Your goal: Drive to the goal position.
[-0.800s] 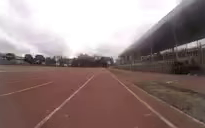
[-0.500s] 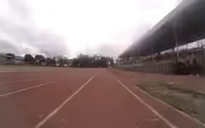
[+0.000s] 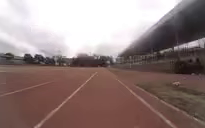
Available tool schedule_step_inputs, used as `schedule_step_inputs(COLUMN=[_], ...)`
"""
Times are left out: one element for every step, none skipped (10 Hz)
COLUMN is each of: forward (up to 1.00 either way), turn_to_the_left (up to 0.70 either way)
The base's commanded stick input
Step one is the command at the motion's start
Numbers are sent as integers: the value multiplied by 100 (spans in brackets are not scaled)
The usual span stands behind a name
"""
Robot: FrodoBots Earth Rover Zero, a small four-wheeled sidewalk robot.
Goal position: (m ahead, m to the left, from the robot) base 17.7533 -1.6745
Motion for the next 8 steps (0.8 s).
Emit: schedule_step_inputs(forward=[70, 70, 70, 70, 70, 70, 70, 70], turn_to_the_left=[-11, -3, 0, 0, 0, 0, 0, 0])
